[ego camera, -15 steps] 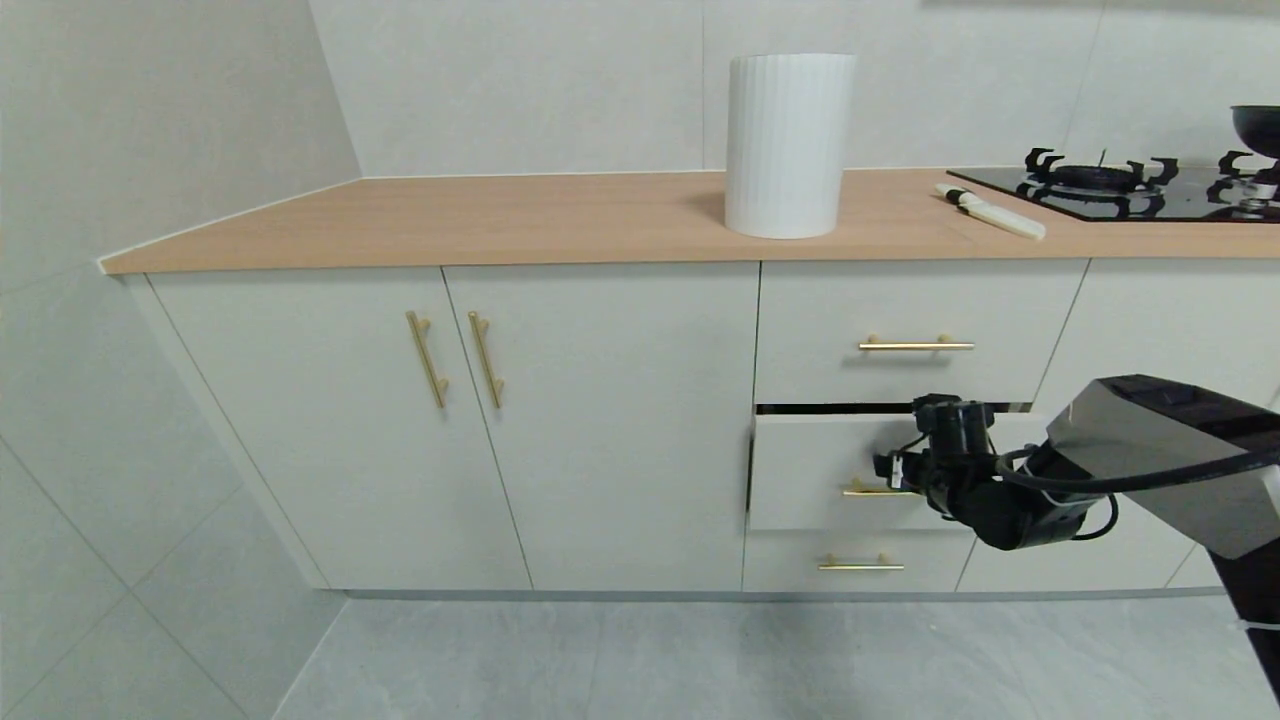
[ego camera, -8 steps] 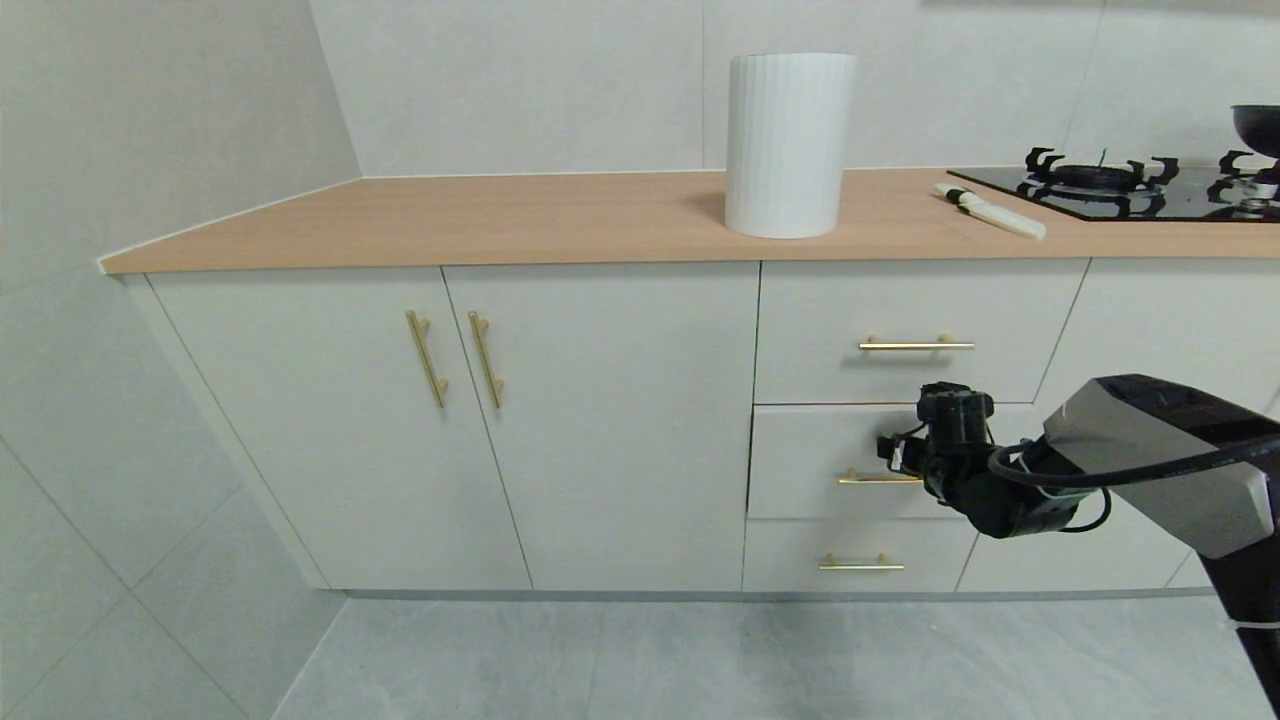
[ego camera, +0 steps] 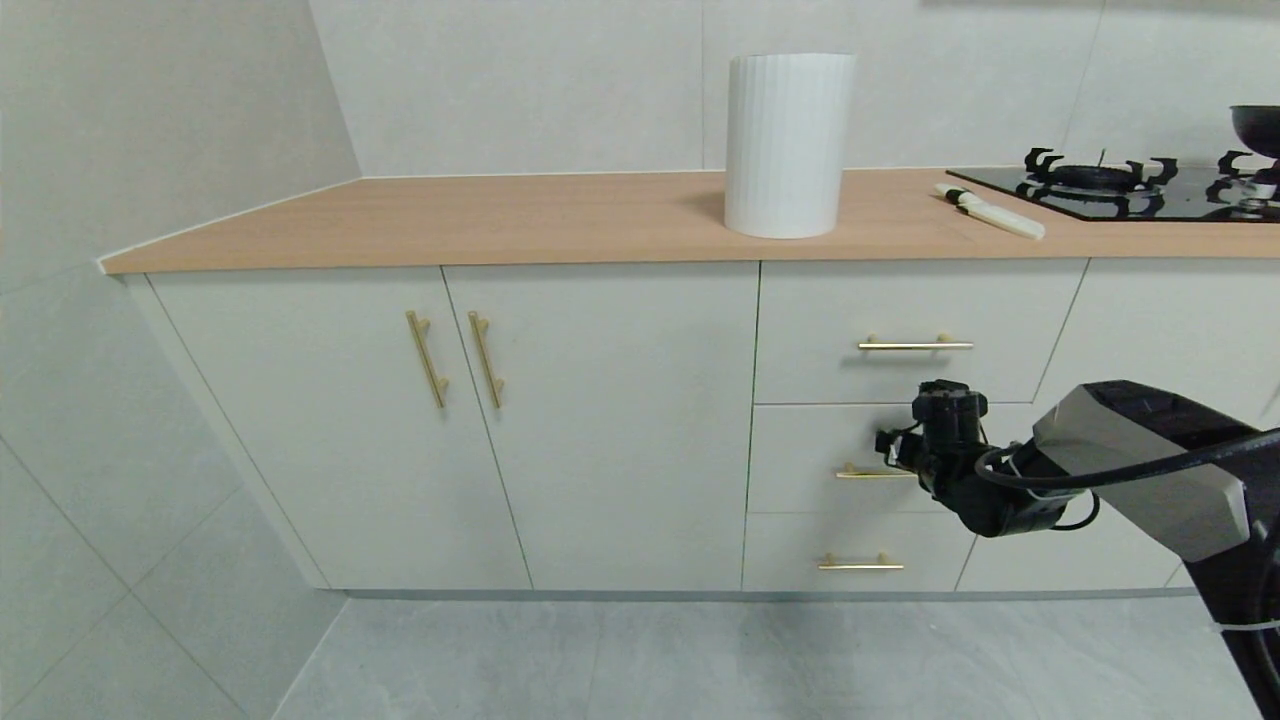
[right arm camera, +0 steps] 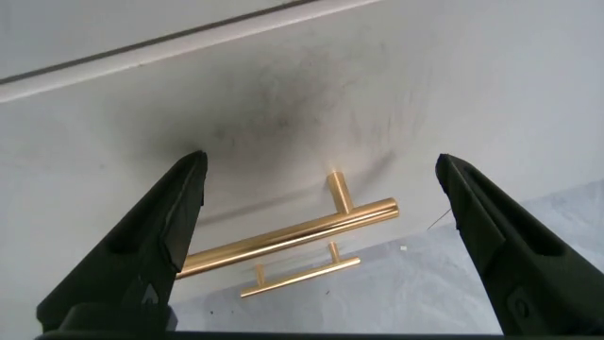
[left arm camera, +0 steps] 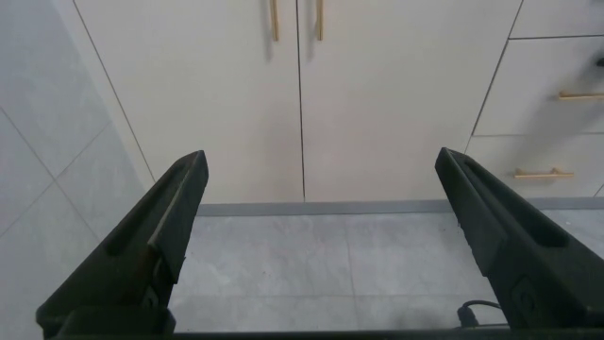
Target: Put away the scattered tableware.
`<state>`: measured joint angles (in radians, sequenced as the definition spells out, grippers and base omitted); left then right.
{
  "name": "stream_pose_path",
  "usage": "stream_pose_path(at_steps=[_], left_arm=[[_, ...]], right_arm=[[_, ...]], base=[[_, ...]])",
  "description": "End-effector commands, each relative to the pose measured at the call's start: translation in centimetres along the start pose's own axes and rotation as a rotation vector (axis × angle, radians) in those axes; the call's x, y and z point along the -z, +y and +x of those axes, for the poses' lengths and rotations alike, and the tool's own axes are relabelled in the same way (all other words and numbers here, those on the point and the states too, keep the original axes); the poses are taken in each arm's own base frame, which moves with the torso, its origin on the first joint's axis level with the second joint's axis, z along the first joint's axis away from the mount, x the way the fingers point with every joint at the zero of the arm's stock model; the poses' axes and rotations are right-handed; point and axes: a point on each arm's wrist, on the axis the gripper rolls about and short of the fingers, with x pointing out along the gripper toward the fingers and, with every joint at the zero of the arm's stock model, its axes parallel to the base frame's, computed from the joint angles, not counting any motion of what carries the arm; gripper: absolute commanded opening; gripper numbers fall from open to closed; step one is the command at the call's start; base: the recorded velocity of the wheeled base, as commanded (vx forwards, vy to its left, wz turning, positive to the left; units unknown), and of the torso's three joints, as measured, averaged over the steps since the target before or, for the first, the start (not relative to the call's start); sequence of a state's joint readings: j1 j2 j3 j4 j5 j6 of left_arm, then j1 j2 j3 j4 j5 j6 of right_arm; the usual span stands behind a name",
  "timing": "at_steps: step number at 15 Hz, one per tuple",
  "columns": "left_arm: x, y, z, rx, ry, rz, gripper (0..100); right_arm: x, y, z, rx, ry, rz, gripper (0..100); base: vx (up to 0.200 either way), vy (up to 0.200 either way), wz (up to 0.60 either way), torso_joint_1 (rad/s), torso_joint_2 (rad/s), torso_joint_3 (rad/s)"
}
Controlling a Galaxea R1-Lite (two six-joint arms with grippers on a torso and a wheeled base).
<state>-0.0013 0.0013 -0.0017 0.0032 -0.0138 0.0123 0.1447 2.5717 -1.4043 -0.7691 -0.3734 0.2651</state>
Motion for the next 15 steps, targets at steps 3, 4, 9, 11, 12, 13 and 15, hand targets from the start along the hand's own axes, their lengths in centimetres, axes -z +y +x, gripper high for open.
stream_pose_path(at_steps=[3, 4, 9, 11, 12, 13, 15], left_arm=[[0.0, 0.0, 0.0, 0.0, 0.0, 0.0, 100], [0.0, 0.0, 0.0, 0.0, 0.0, 0.0, 100], [0.0, 0.0, 0.0, 0.0, 0.0, 0.0, 100], [0.0, 0.0, 0.0, 0.002, 0.0, 0.0, 100], [0.0, 0.0, 0.0, 0.0, 0.0, 0.0, 100], [0.0, 0.0, 0.0, 0.0, 0.0, 0.0, 100], [0.0, 0.0, 0.0, 0.0, 0.0, 0.0, 100]], right_arm=[[0.0, -0.2, -0.4, 0.016, 0.002, -0.002, 100], [0.0, -0.4, -1.1, 0.018, 0.021, -0.012, 100], [-3.6, -2.7, -9.9, 0.007, 0.024, 0.016, 100], [-6.2, -4.5, -15.7, -0.003, -0.034, 0.036, 100], [-7.7, -5.4, -19.0, -0.015, -0.076, 0.05, 100], [-9.0, -6.4, -22.2, -0.029, -0.128, 0.064, 100], [-10.9, -8.8, -29.0, -0.051, -0.263, 0.038, 100]], base=[[0.0, 0.0, 0.0, 0.0, 0.0, 0.0], [0.0, 0.0, 0.0, 0.0, 0.0, 0.0], [0.0, 0.0, 0.0, 0.0, 0.0, 0.0], [0.0, 0.0, 0.0, 0.0, 0.0, 0.0], [0.0, 0.0, 0.0, 0.0, 0.0, 0.0], [0.0, 0.0, 0.0, 0.0, 0.0, 0.0], [0.0, 0.0, 0.0, 0.0, 0.0, 0.0]])
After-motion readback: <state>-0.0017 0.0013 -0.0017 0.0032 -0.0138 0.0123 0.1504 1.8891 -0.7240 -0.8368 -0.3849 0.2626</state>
